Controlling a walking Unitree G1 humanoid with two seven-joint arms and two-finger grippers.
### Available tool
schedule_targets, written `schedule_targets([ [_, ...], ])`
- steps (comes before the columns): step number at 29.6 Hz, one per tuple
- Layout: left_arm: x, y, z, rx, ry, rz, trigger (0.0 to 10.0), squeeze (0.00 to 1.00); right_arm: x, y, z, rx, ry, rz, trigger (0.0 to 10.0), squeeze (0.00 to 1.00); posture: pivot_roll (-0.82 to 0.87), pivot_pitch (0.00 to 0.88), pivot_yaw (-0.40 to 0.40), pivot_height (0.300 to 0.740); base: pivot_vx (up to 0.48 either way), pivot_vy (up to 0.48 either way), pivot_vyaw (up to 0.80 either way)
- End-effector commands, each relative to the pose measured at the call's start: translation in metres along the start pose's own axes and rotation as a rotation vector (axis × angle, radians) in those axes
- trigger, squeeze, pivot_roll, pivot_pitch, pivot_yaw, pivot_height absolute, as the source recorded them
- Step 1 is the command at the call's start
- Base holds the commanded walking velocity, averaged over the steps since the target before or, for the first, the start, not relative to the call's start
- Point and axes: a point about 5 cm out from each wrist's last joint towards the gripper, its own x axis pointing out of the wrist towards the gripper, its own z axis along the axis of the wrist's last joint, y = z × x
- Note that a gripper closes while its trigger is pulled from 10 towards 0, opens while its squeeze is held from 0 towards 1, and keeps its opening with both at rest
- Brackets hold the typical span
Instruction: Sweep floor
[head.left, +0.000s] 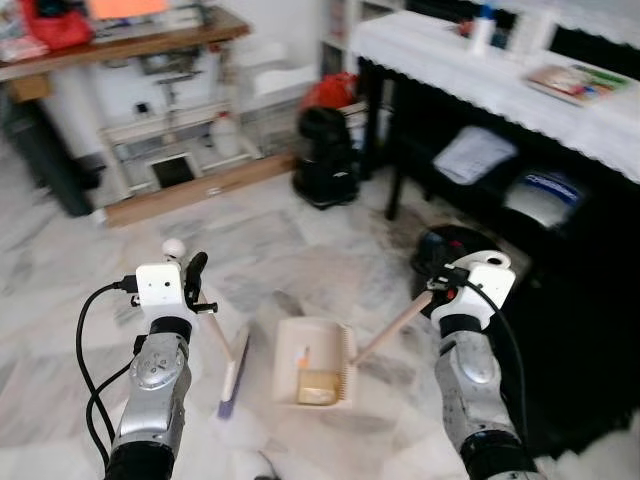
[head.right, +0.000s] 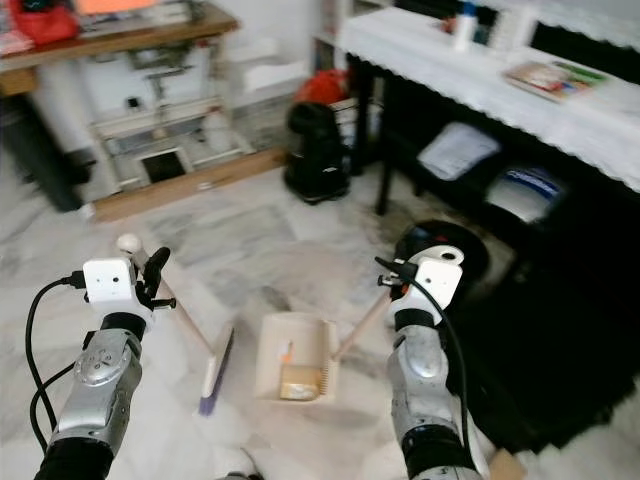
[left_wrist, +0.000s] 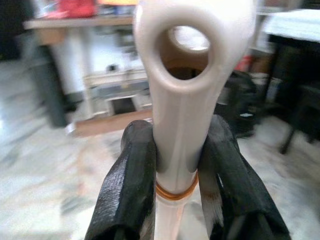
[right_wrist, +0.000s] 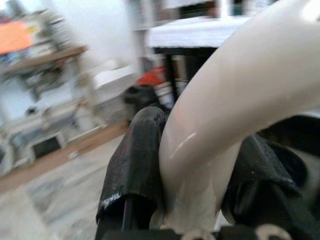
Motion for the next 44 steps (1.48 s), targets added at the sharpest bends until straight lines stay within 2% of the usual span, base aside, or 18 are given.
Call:
schedule_targets([
  [1, 0.0042, -0.0045, 0.0096, 0.011, -0.050, -0.009, 10.0, 0.00, 0.0064, 0.0042, 0.0170, 0.015, -0.075, 0.009, 10.0, 0.00, 0.00, 0.000, -0.020, 0.740, 0.000, 0.000, 0.80],
  [44, 0.0031, -0.0068, 0.0090, 0.024, -0.039, -0.035, 10.0, 0.00, 0.0057, 0.0049, 0.0207, 0.018, -0.062, 0.013, 10.0, 0.00, 0.00, 0.027, -0.026, 0.740, 0.000, 0.000, 0.80],
])
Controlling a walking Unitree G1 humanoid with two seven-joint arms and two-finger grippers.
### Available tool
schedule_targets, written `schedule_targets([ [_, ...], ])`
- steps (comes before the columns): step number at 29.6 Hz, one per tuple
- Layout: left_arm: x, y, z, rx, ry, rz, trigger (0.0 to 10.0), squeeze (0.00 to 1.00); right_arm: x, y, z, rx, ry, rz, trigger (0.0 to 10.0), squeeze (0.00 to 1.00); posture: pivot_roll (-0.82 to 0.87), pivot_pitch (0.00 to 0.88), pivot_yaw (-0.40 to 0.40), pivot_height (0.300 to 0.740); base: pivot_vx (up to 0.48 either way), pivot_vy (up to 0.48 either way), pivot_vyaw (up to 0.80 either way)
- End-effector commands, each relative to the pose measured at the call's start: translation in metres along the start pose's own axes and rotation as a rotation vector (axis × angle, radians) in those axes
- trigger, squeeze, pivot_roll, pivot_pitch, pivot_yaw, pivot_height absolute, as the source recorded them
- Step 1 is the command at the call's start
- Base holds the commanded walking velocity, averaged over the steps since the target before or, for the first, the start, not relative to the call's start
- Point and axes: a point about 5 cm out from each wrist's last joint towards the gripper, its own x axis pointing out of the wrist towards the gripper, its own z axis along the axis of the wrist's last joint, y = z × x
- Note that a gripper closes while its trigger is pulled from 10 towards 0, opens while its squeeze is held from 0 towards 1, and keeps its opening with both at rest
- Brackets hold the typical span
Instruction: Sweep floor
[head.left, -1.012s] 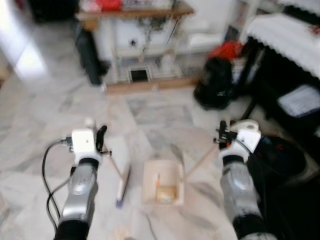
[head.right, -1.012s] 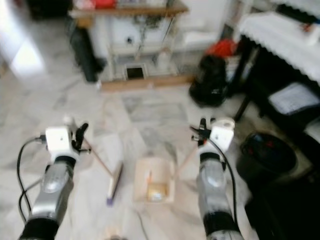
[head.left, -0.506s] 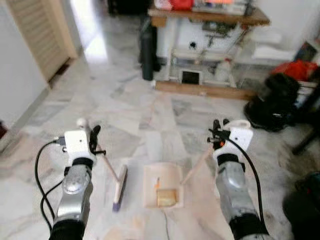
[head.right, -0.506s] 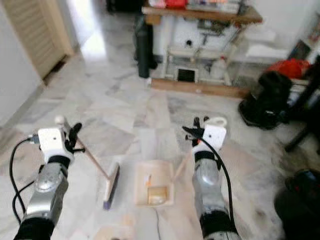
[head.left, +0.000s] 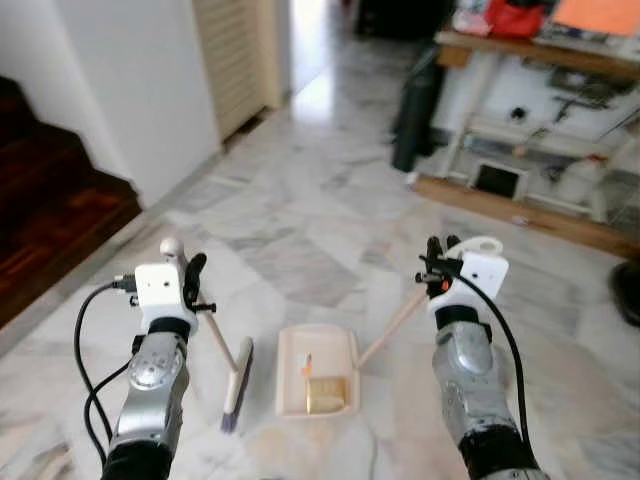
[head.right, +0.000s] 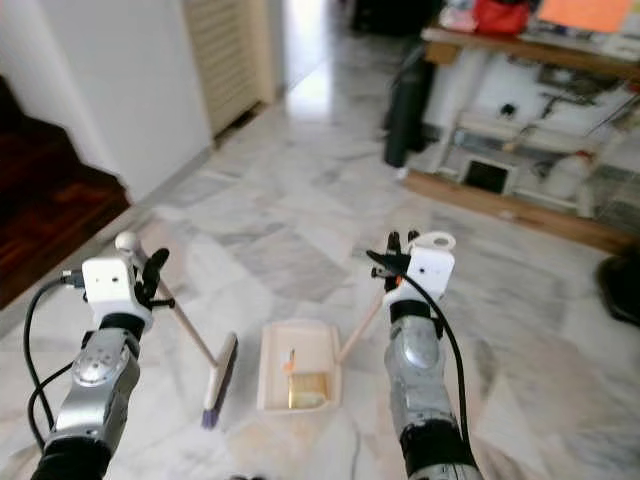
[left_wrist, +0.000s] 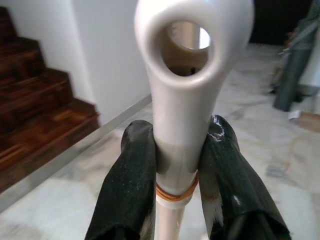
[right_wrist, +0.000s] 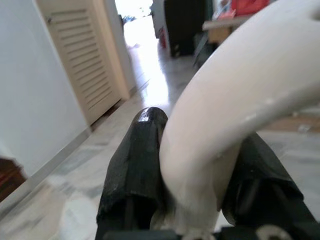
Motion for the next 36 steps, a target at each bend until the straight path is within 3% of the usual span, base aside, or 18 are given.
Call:
schedule_targets([
  [1, 0.0040, 0.0003, 0.0113, 0.010, -0.050, -0.004, 10.0, 0.00, 0.0061, 0.0020, 0.0156, 0.001, -0.066, 0.005, 10.0, 0.00, 0.00, 0.027, -0.026, 0.740, 0.000, 0.000, 0.80],
  [30, 0.0013, 0.0040, 0.0102, 0.013, -0.050, 0.005, 10.0, 0.00, 0.0046, 0.0017, 0.0137, 0.007, -0.058, 0.006, 10.0, 0.00, 0.01, 0.000, -0.024, 0.740, 0.000, 0.000, 0.80],
  [36, 0.0012, 0.0037, 0.0102, 0.010, -0.049, 0.007, 10.0, 0.00, 0.0052, 0.0020, 0.0130, 0.030, -0.050, 0.009, 10.0, 0.00, 0.02, 0.000, -0.025, 0.740, 0.000, 0.124, 0.17],
])
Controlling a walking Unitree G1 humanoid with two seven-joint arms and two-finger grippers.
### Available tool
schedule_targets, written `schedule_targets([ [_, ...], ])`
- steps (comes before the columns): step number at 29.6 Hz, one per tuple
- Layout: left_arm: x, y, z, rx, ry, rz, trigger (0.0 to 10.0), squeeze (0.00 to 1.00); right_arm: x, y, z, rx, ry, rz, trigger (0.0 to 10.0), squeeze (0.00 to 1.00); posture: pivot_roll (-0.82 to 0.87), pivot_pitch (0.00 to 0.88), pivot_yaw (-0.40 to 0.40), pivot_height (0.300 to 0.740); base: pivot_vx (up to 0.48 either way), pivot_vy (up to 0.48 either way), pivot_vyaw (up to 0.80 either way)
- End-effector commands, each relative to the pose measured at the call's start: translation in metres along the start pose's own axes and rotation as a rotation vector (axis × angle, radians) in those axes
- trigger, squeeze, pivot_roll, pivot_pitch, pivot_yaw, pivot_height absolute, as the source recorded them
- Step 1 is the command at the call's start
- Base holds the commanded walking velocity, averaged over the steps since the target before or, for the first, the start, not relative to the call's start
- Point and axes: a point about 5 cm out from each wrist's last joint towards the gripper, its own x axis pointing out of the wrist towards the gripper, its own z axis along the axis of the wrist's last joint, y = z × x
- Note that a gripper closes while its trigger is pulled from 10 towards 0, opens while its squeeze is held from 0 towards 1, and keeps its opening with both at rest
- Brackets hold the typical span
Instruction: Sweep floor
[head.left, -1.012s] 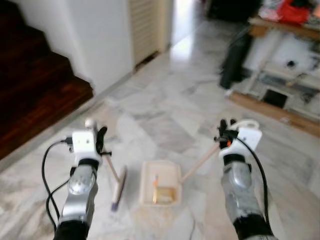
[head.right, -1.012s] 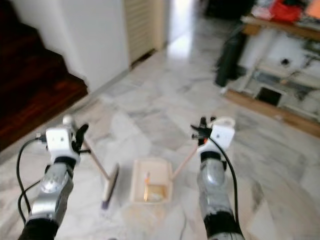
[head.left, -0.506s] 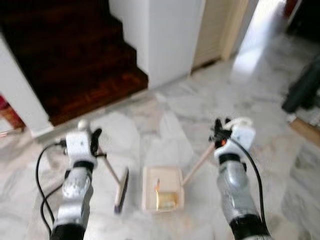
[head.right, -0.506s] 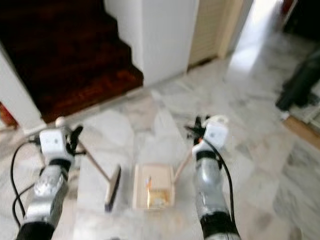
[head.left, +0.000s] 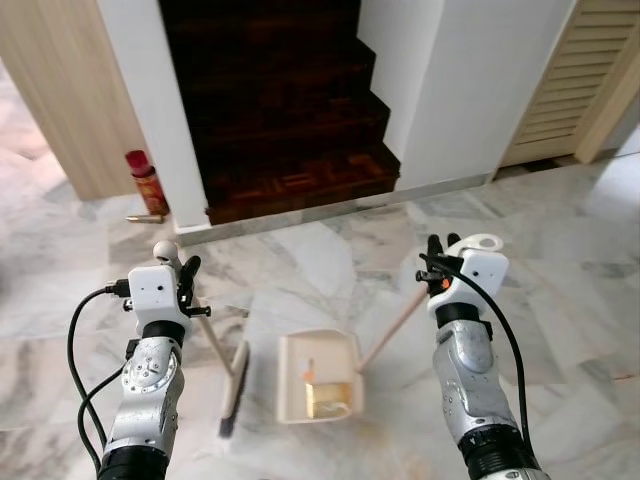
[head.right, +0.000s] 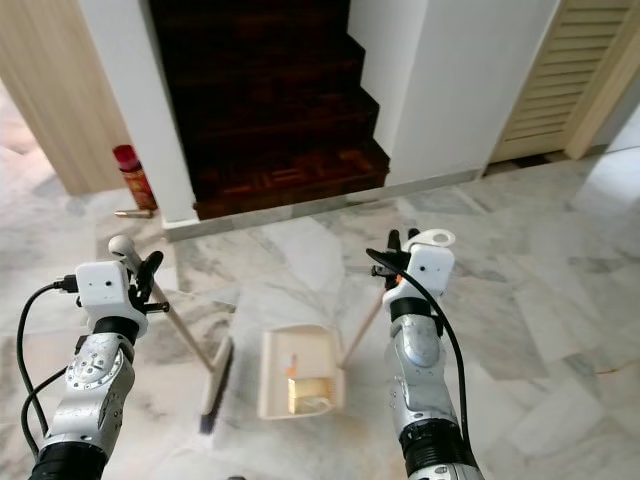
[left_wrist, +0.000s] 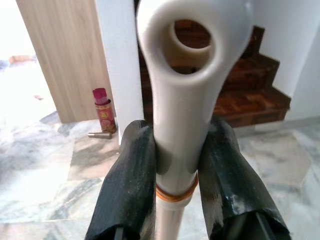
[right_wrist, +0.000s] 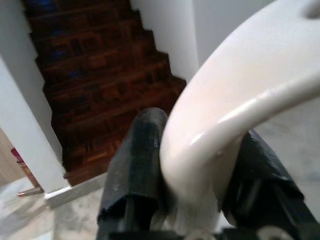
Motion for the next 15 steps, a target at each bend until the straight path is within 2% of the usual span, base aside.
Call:
schedule_targets([
  [1, 0.0039, -0.0054, 0.0119, -0.005, -0.055, -0.016, 10.0, 0.00, 0.0043, -0.0040, 0.0109, 0.008, -0.048, -0.013, 10.0, 0.00, 0.02, 0.003, -0.027, 0.740, 0.000, 0.262, 0.00],
  [15, 0.0043, -0.0048, 0.0127, -0.008, -0.057, -0.010, 10.0, 0.00, 0.0054, -0.0043, 0.0085, 0.003, -0.024, -0.010, 10.0, 0.00, 0.02, 0.012, -0.029, 0.740, 0.000, 0.295, 0.00],
])
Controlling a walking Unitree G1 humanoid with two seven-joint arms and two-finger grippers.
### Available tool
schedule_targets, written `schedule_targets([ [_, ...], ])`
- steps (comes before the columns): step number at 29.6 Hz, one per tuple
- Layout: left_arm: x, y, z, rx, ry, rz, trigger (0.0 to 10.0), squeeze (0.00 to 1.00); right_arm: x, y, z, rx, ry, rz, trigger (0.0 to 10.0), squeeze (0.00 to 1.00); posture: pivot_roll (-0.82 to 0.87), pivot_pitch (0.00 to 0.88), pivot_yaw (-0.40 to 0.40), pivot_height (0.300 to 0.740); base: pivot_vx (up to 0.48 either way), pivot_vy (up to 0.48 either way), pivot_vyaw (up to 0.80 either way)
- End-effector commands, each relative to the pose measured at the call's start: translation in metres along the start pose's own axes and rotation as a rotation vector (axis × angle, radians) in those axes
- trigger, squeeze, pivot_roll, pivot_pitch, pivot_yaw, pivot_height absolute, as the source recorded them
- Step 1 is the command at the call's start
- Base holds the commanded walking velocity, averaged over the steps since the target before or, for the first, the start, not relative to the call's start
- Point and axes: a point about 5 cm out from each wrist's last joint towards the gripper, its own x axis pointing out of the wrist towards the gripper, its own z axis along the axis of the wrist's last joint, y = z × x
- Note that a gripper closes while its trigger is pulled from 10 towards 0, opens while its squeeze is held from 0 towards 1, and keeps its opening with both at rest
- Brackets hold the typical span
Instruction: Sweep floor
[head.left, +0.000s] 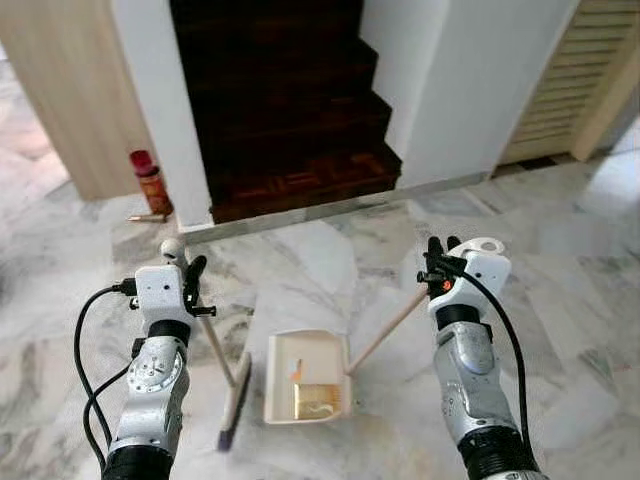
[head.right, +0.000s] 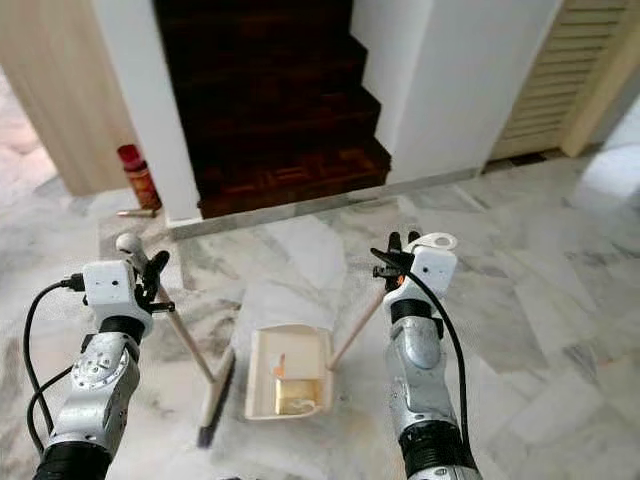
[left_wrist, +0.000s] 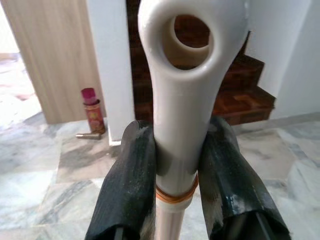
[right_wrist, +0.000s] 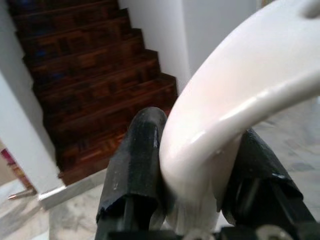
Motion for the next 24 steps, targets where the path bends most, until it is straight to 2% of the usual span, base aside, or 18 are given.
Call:
schedule_targets([
  [1, 0.0038, 0.0022, 0.0123, 0.002, -0.055, 0.010, 10.0, 0.00, 0.0046, 0.0030, 0.0078, 0.000, -0.028, 0.010, 10.0, 0.00, 0.02, 0.012, -0.029, 0.740, 0.000, 0.315, 0.00],
  [20, 0.0037, 0.0034, 0.0133, -0.001, -0.059, 0.016, 10.0, 0.00, 0.0049, 0.0052, 0.0066, -0.022, -0.014, 0.026, 10.0, 0.00, 0.03, 0.017, -0.033, 0.740, 0.000, 0.327, 0.00],
  [24, 0.0038, 0.0037, 0.0134, -0.001, -0.059, 0.017, 10.0, 0.00, 0.0049, 0.0061, 0.0069, -0.018, -0.016, 0.031, 10.0, 0.00, 0.03, 0.018, -0.032, 0.740, 0.000, 0.332, 0.43],
])
